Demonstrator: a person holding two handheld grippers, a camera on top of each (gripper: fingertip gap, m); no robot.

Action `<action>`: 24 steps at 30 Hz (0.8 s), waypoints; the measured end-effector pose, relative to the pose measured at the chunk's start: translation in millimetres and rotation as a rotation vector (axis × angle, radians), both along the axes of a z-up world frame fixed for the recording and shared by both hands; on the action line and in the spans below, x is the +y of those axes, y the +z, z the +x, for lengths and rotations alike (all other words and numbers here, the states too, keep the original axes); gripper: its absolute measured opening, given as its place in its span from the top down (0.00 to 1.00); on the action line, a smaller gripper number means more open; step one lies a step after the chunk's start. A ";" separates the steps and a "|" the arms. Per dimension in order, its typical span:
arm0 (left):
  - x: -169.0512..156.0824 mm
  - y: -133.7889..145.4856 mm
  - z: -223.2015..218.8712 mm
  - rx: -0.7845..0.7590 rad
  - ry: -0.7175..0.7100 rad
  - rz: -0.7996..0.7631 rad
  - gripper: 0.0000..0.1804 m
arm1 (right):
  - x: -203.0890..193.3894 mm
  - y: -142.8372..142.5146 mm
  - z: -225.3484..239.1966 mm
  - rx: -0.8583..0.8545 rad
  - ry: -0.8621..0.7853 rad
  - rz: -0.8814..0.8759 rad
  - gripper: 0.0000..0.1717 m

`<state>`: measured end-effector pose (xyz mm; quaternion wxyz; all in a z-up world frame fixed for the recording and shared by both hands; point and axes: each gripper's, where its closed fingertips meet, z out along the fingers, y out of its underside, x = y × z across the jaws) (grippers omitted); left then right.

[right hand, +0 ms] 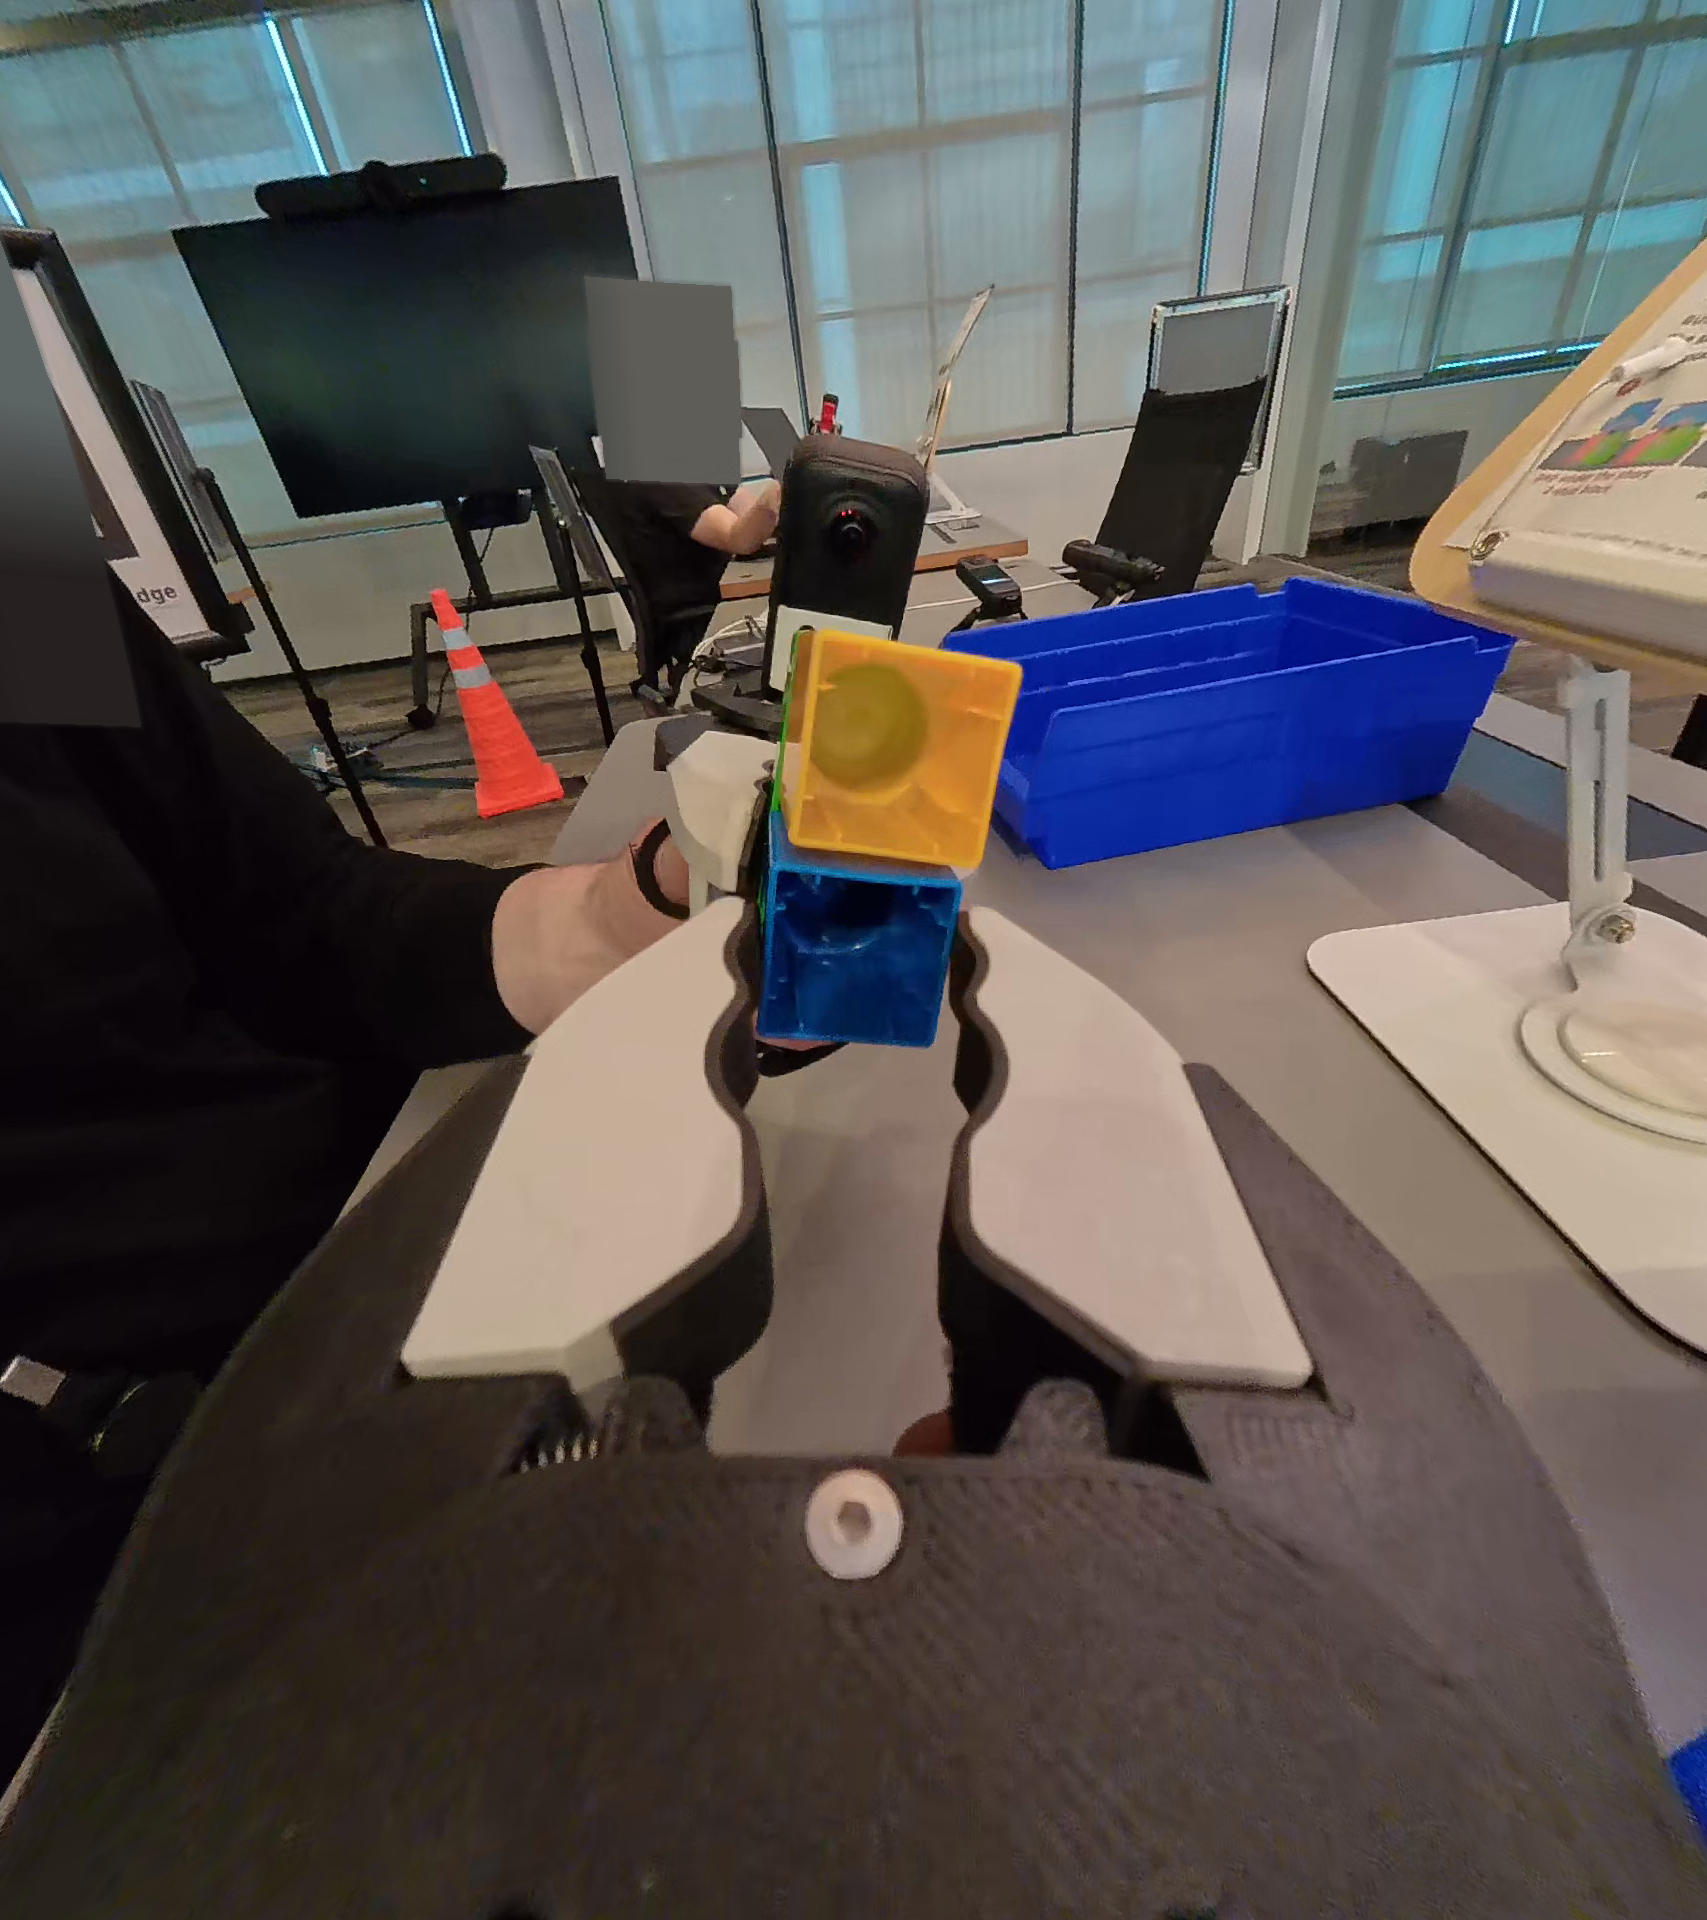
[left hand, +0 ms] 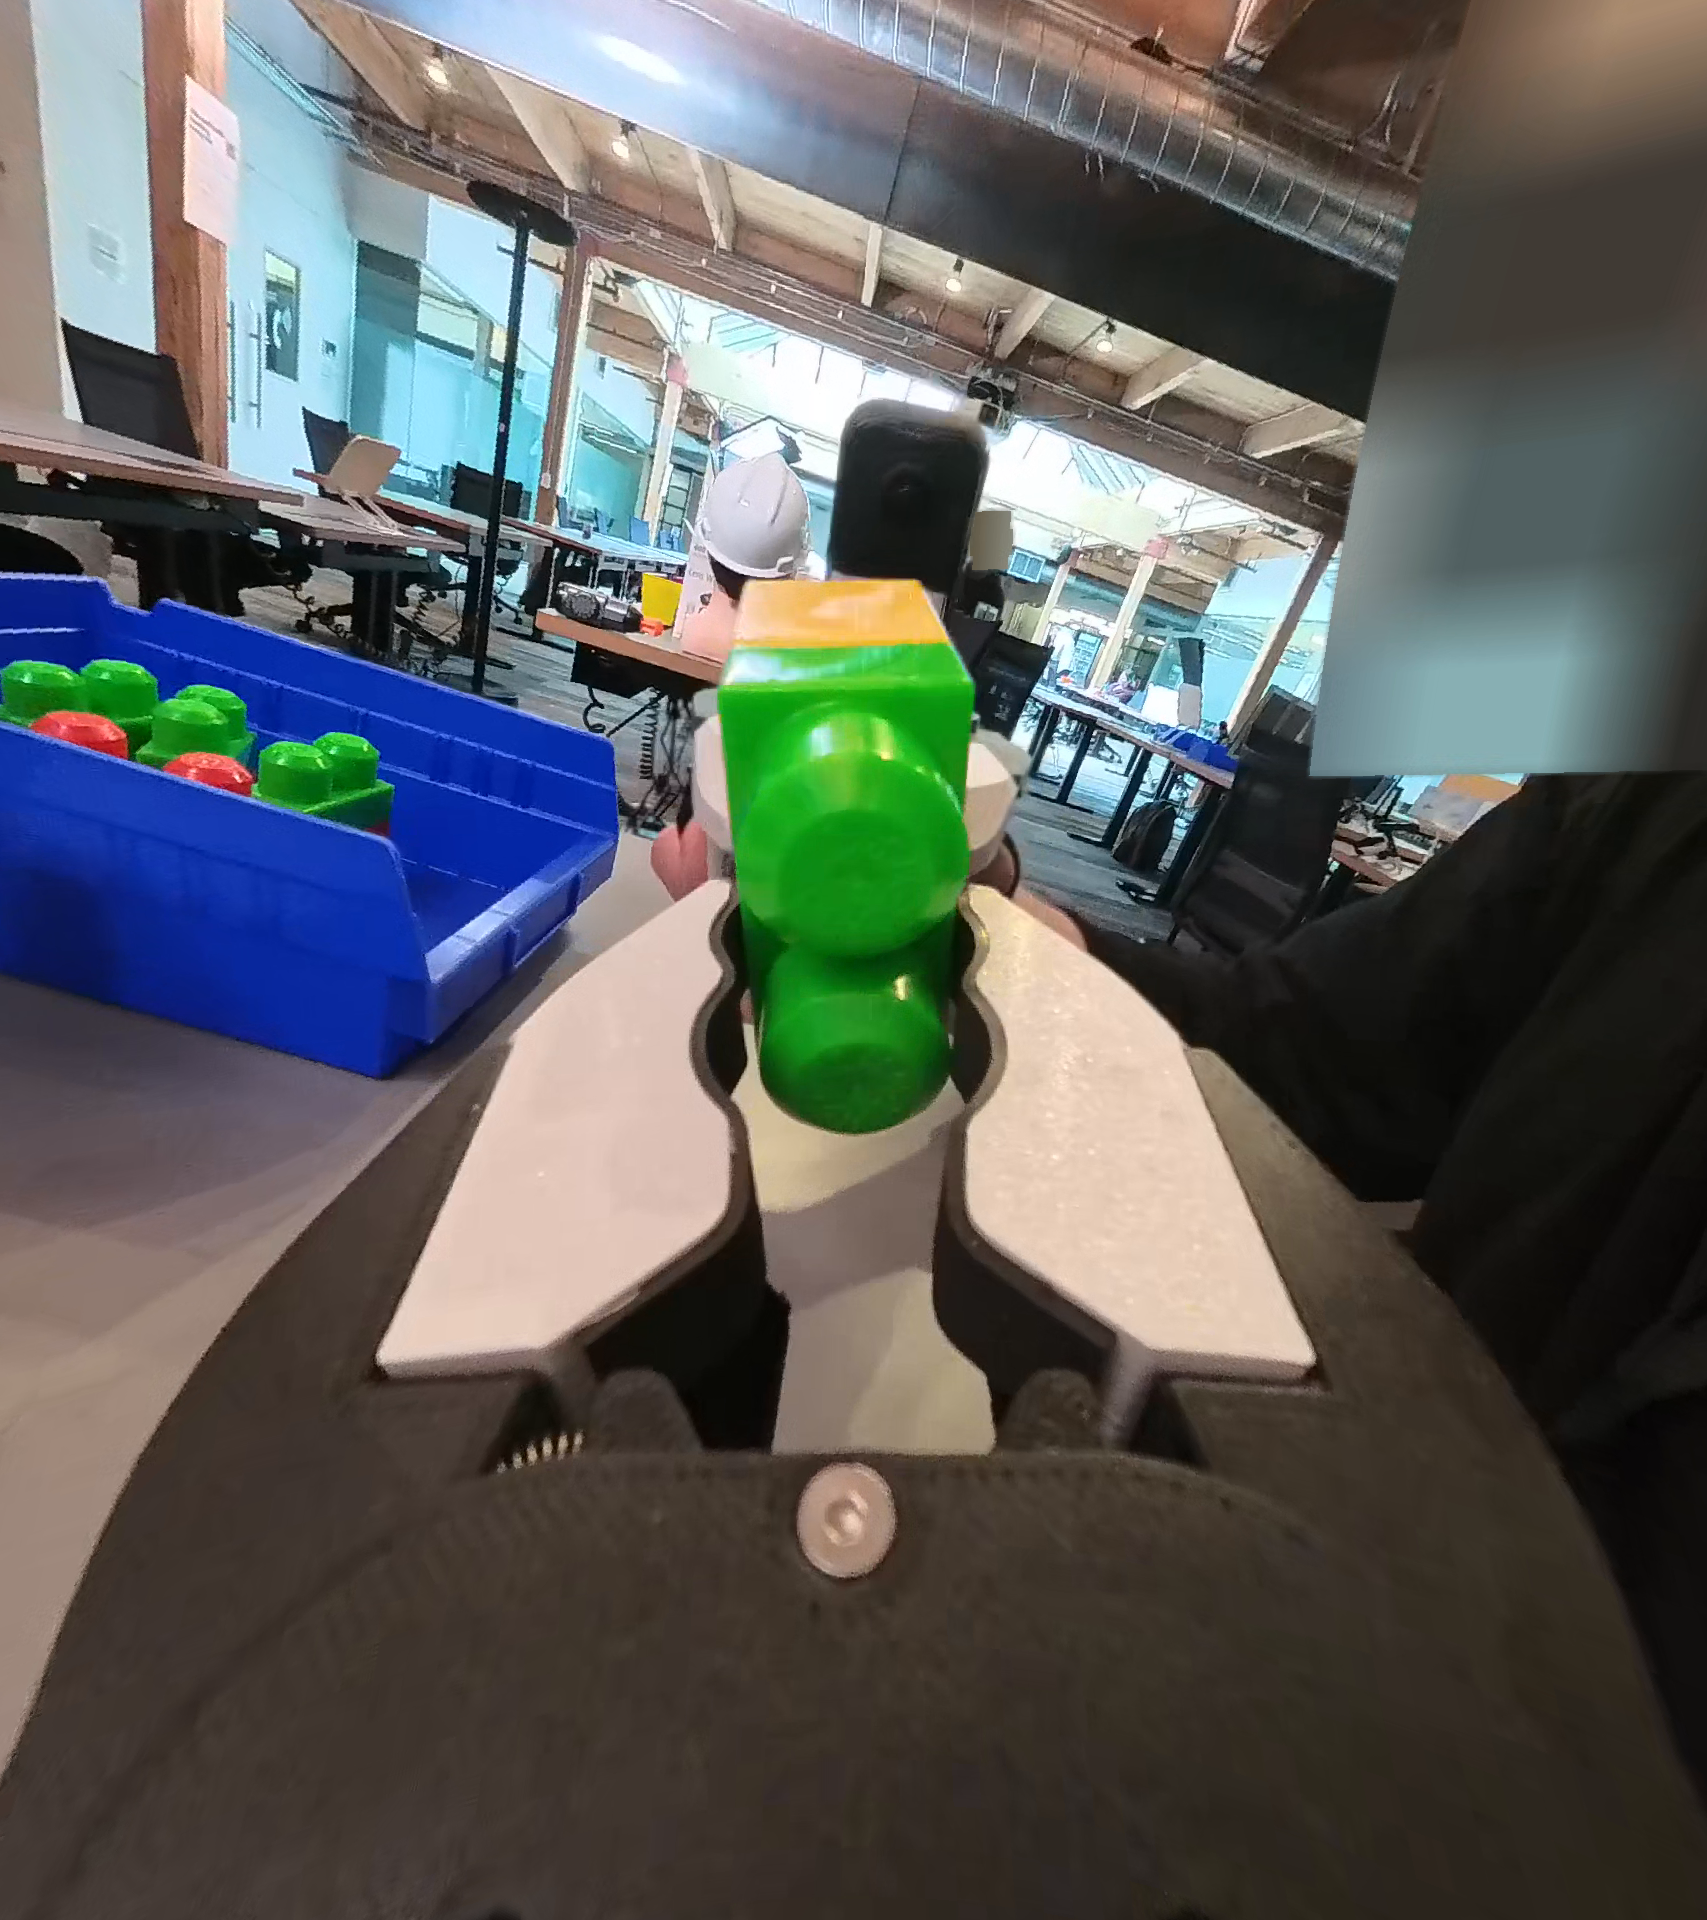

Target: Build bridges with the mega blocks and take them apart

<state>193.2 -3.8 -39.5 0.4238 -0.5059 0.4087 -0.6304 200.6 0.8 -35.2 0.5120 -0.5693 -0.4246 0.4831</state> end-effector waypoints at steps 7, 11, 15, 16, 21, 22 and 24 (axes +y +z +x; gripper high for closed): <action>-0.9 -2.8 0.8 0.002 0.021 0.017 0.80 | -1.2 -0.1 -0.7 0.010 0.004 0.002 0.81; -1.2 -3.4 1.9 0.002 0.026 0.022 0.80 | -1.5 -0.2 0.4 0.014 0.012 -0.007 0.81; -1.0 -7.0 2.2 0.019 0.022 0.020 0.80 | -1.1 -2.6 0.4 0.003 0.015 -0.011 0.81; -0.5 -6.8 2.1 0.015 0.019 0.011 0.80 | -0.7 -2.7 0.5 0.002 0.013 -0.008 0.81; -1.4 -2.7 -2.4 -0.014 -0.043 -0.033 0.74 | 2.0 -5.6 1.5 -0.023 -0.002 -0.006 0.81; -1.0 -3.7 -3.3 -0.005 -0.041 -0.031 0.73 | 2.4 -6.8 3.0 -0.034 0.000 -0.008 0.81; 1.8 -4.6 -5.7 0.003 -0.023 -0.018 0.76 | 3.2 -8.4 4.7 -0.048 -0.001 -0.010 0.81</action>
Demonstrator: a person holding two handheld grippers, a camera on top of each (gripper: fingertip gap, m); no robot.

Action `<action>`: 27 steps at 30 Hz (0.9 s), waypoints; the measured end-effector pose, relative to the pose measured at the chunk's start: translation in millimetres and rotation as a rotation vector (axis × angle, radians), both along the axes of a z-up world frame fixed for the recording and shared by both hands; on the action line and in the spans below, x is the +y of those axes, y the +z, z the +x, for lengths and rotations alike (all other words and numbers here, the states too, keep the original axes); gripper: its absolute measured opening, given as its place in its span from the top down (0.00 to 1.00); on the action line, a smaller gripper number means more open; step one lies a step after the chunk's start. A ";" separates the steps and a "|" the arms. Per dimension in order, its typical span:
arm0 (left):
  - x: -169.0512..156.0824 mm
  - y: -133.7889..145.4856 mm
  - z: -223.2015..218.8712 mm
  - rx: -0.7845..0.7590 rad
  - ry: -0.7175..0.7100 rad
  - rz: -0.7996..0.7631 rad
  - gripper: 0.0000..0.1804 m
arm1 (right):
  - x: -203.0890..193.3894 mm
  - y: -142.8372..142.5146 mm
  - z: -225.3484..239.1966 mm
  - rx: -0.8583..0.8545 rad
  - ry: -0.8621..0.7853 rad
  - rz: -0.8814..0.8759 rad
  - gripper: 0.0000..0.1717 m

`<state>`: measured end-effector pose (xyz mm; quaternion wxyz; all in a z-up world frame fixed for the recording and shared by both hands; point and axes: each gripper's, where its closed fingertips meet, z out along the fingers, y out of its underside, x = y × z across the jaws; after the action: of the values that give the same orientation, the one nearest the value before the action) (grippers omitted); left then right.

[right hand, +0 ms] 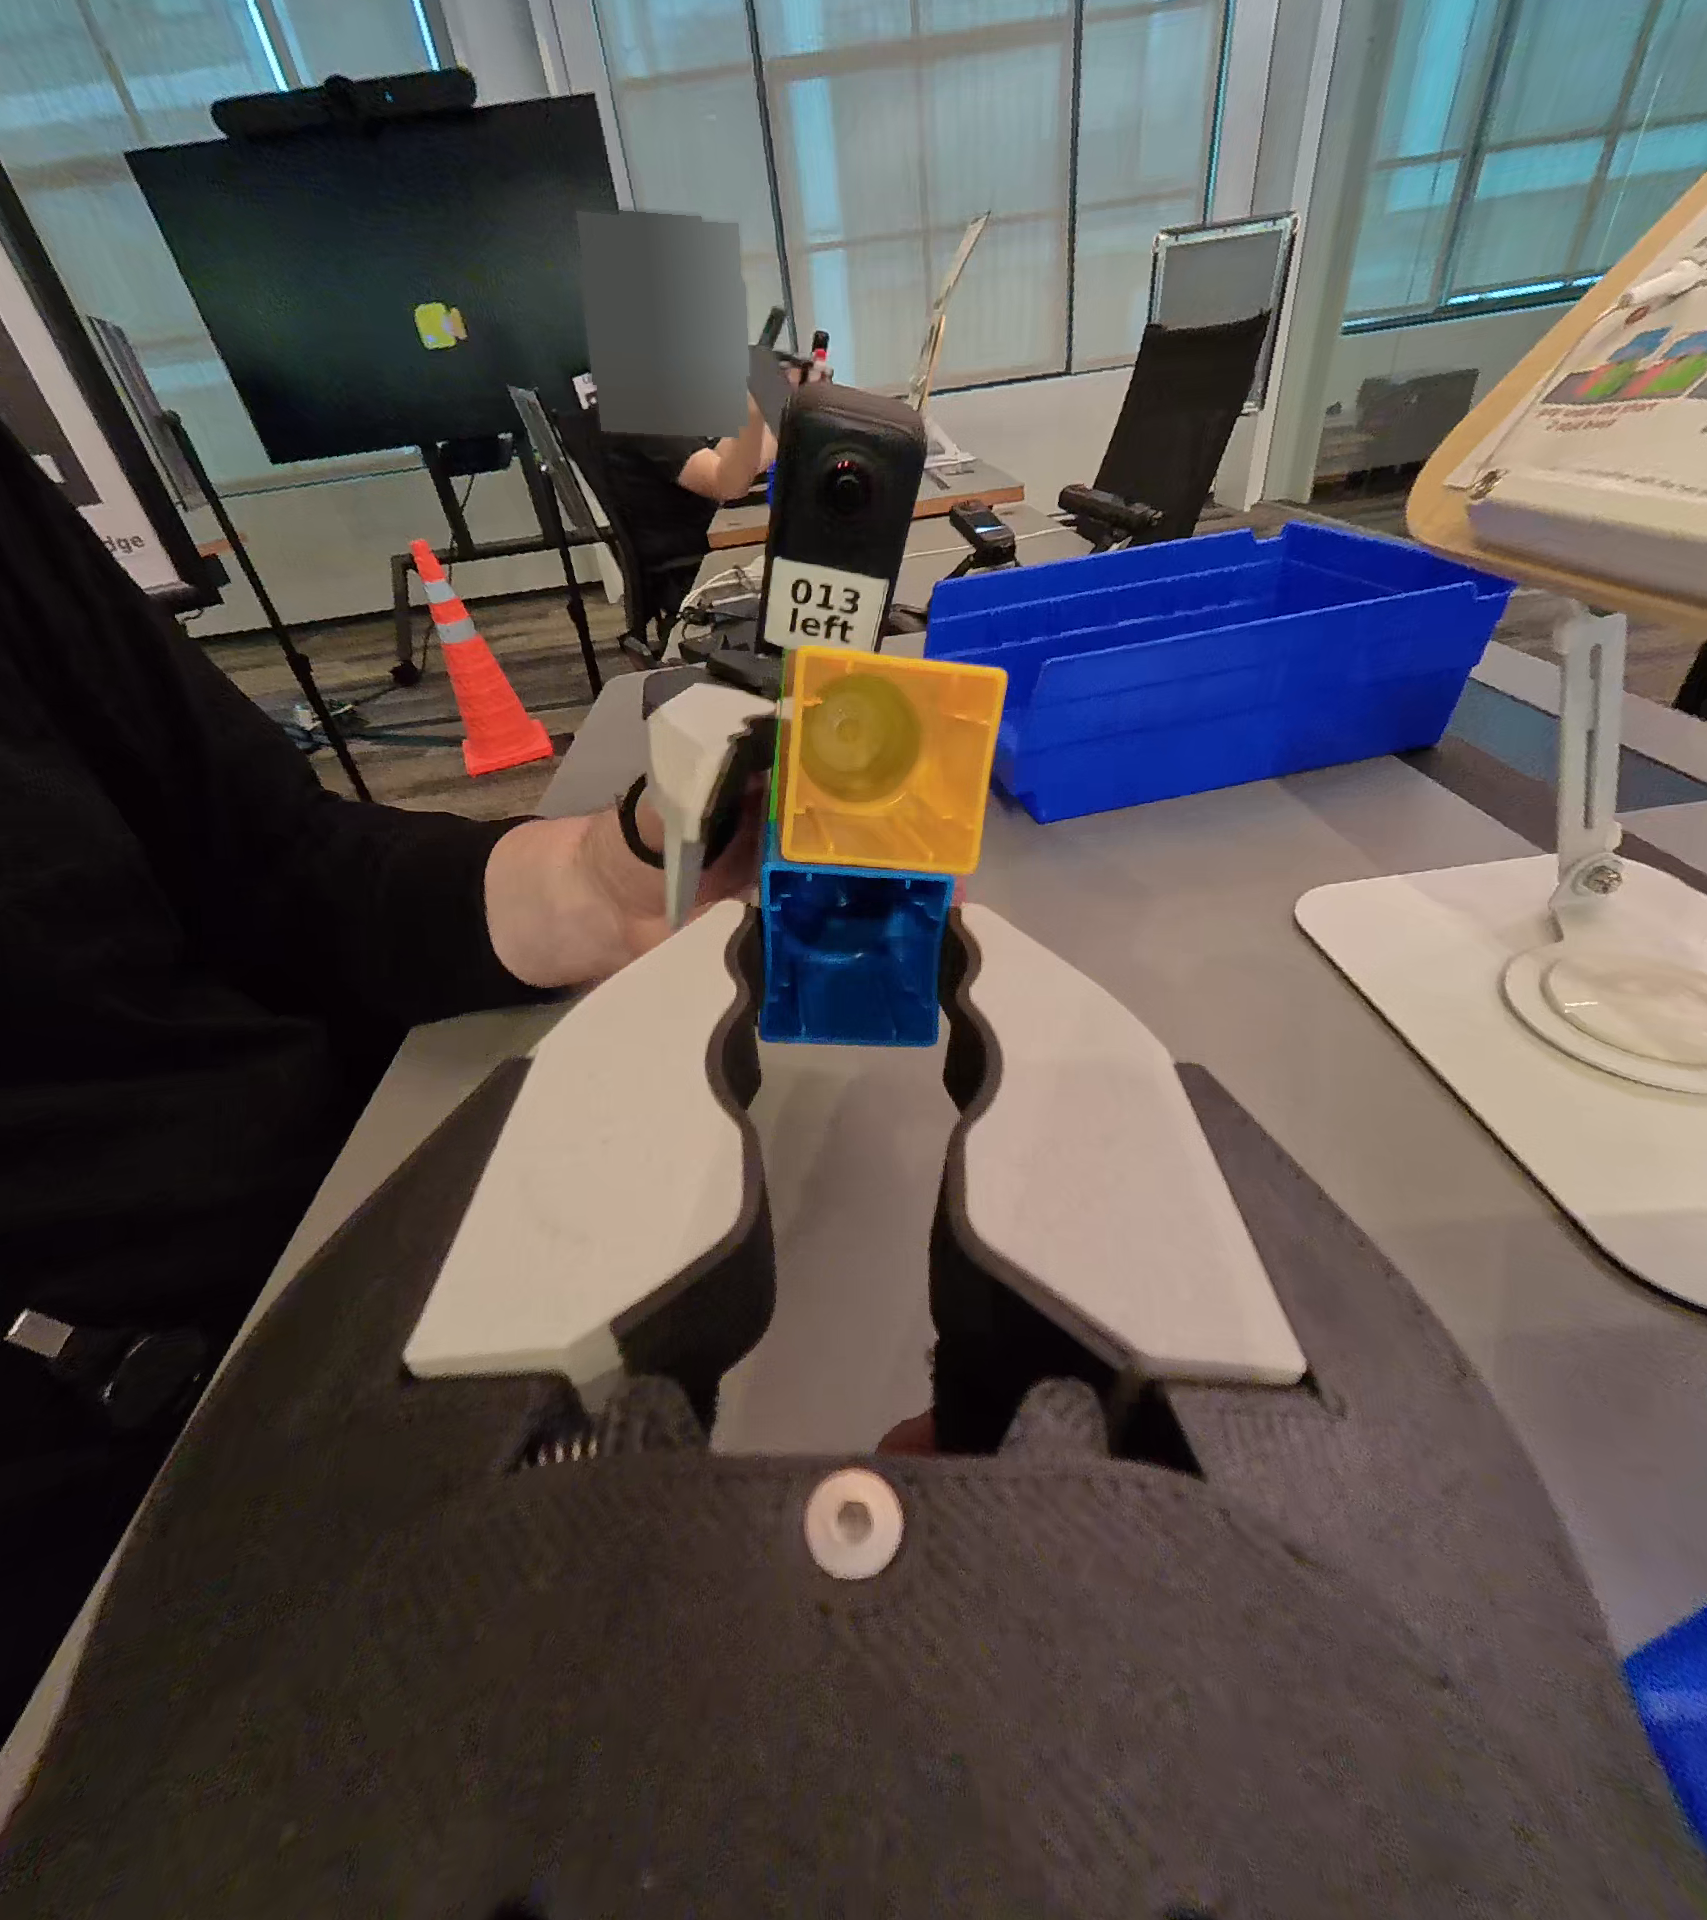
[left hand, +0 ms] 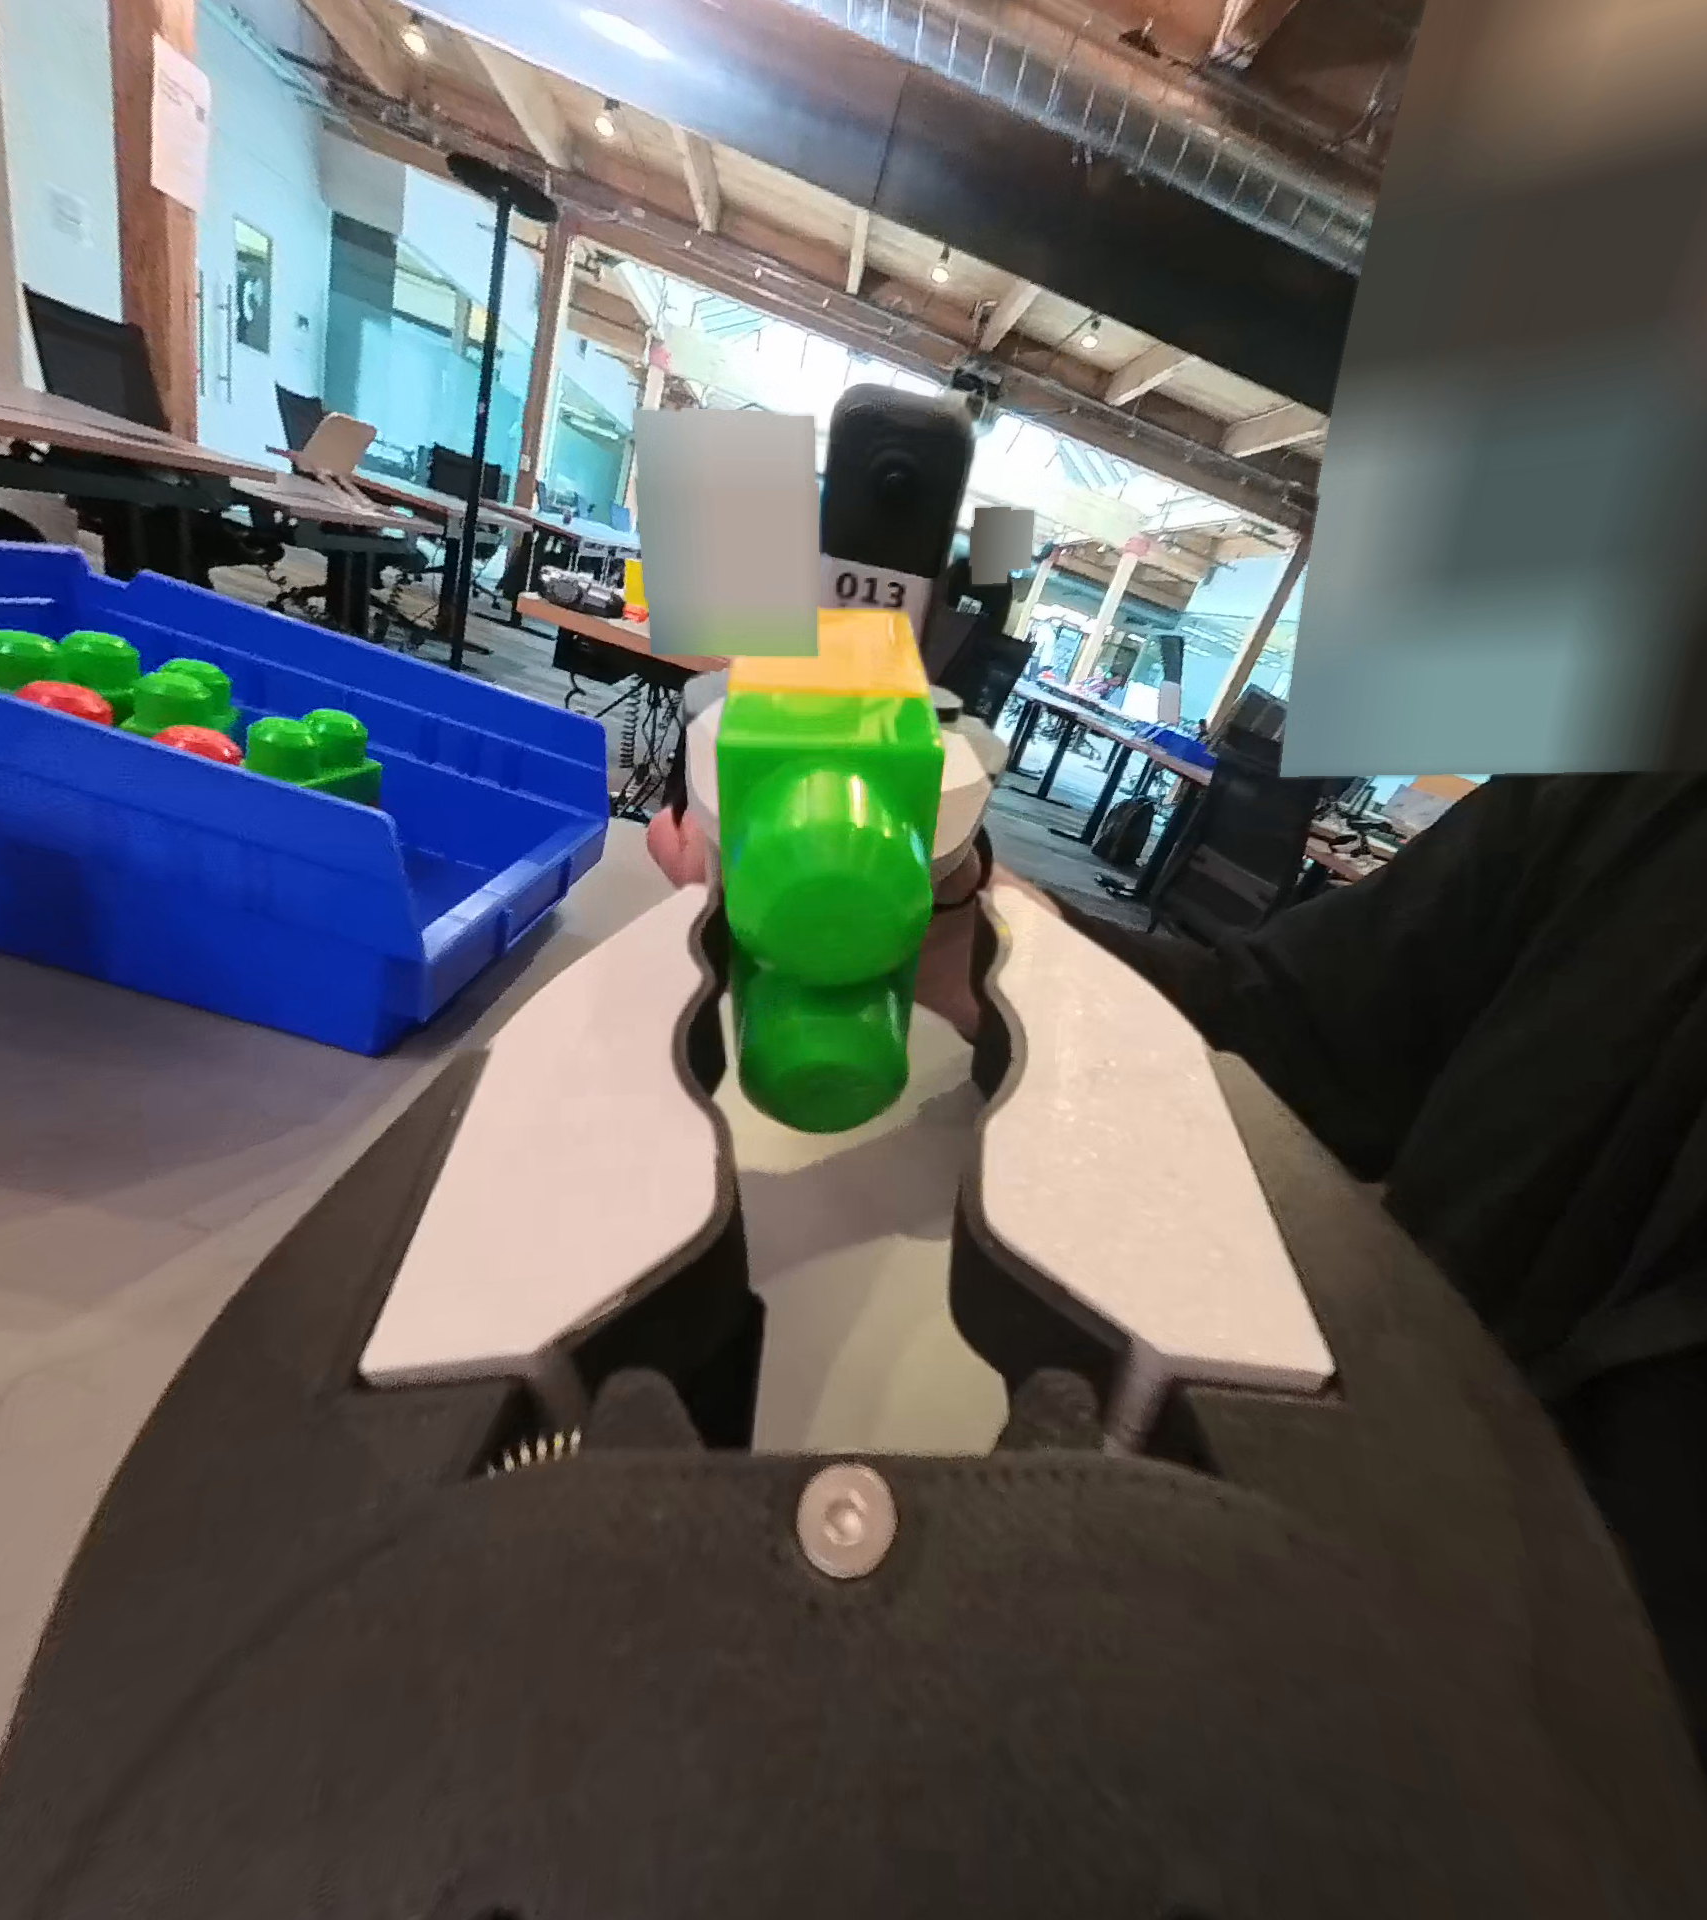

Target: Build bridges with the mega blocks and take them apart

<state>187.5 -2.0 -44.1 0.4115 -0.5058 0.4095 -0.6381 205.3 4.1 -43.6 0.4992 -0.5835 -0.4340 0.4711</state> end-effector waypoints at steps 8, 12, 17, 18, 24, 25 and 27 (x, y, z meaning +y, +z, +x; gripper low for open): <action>4.4 -3.9 -1.2 0.009 0.009 -0.044 0.80 | -1.0 -8.1 -6.6 -0.007 0.030 -0.058 0.80; 8.1 -9.5 -0.5 0.025 0.003 -0.099 0.80 | 7.3 -2.3 -0.9 0.053 -0.004 -0.085 0.80; 9.5 -10.5 -0.8 0.024 -0.002 -0.121 0.80 | 8.4 -2.8 -1.7 0.053 -0.019 -0.072 0.79; 10.0 -10.8 -0.7 0.020 -0.005 -0.131 0.80 | 8.6 -3.4 -1.9 0.052 -0.020 -0.073 0.79; 7.8 -11.6 -1.4 0.022 -0.005 -0.082 0.80 | 7.8 -4.4 -2.7 0.051 -0.012 -0.101 0.81; 8.0 -11.6 -1.3 0.021 -0.005 -0.083 0.80 | 7.8 -4.7 -2.7 0.046 -0.015 -0.094 0.81; 8.1 -10.8 0.1 0.015 -0.009 -0.095 0.80 | 8.3 -2.6 -1.2 0.051 -0.018 -0.084 0.81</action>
<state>187.5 6.1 -54.9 0.3811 -0.5276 0.3840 -0.6549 204.1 12.4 -46.2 0.4895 -0.5957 -0.3957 0.4989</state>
